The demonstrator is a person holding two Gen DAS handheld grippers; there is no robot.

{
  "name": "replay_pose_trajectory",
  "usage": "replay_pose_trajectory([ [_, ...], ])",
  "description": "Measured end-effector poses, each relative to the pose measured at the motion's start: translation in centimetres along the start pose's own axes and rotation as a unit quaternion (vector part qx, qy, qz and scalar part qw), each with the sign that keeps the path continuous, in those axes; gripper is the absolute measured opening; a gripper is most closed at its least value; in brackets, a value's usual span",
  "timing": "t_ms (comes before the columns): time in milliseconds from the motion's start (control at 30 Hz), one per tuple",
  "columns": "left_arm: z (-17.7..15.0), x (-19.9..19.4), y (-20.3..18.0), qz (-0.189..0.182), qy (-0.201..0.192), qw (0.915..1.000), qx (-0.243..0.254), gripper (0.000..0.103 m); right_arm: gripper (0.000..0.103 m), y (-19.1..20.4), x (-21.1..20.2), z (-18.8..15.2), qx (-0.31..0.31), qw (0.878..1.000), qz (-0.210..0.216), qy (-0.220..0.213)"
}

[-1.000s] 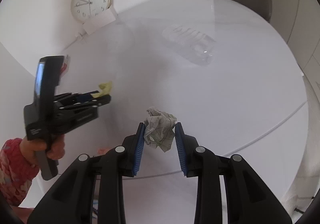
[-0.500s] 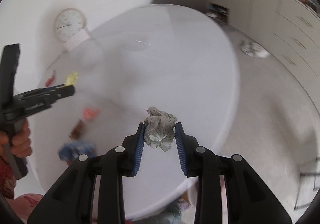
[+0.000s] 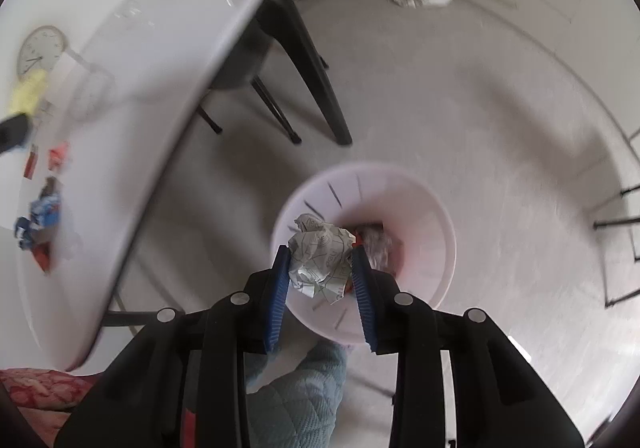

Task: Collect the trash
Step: 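Carry yellow paper and grey paper ball to the wastebasket and open both tools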

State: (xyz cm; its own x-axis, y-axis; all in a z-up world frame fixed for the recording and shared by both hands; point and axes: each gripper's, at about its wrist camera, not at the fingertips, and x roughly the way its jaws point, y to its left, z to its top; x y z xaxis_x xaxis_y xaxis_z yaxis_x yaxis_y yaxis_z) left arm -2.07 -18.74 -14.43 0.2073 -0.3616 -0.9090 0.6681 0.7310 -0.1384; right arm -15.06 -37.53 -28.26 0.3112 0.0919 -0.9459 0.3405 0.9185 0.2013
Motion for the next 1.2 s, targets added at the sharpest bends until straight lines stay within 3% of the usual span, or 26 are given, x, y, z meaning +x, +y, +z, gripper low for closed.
replay_pose_trajectory([
  [133,0.0,1.3,-2.2,-0.002,0.013,0.9997,0.018,0.036,0.044,-1.2,2.2,-0.5,0.017,1.0,0.006,0.017],
  [233,0.2,2.1,-3.4,-0.007,0.021,0.9994,0.027,0.036,0.064,-1.6,2.6,-0.5,0.022,0.999,0.005,0.023],
  [433,0.5,3.0,-4.9,-0.018,0.029,0.9982,0.049,0.036,0.085,-3.0,0.4,-0.6,0.029,0.999,-0.015,0.0],
  [767,0.2,5.3,-8.8,-0.063,0.068,0.9924,0.081,0.036,0.091,-6.1,-5.4,-1.1,0.065,0.995,-0.042,-0.056],
  [833,-0.2,5.9,-9.8,-0.069,0.076,0.9901,0.095,0.043,0.094,-6.7,-6.1,-1.2,0.073,0.994,-0.046,-0.065],
  [900,-0.5,5.9,-10.6,-0.066,0.076,0.9892,0.107,0.063,0.094,-7.2,-6.4,-1.2,0.079,0.993,-0.048,-0.069],
  [1000,-0.9,5.2,-11.5,-0.065,0.065,0.9882,0.122,0.083,0.094,-7.8,-6.7,-1.3,0.086,0.992,-0.052,-0.072],
  [1100,-1.0,4.7,-11.9,-0.066,0.058,0.9878,0.128,0.092,0.094,-7.9,-6.7,-1.2,0.089,0.992,-0.055,-0.072],
  [1200,-0.9,4.1,-11.3,-0.066,0.056,0.9886,0.124,0.092,0.094,-7.9,-6.6,-1.2,0.09,0.992,-0.056,-0.072],
])
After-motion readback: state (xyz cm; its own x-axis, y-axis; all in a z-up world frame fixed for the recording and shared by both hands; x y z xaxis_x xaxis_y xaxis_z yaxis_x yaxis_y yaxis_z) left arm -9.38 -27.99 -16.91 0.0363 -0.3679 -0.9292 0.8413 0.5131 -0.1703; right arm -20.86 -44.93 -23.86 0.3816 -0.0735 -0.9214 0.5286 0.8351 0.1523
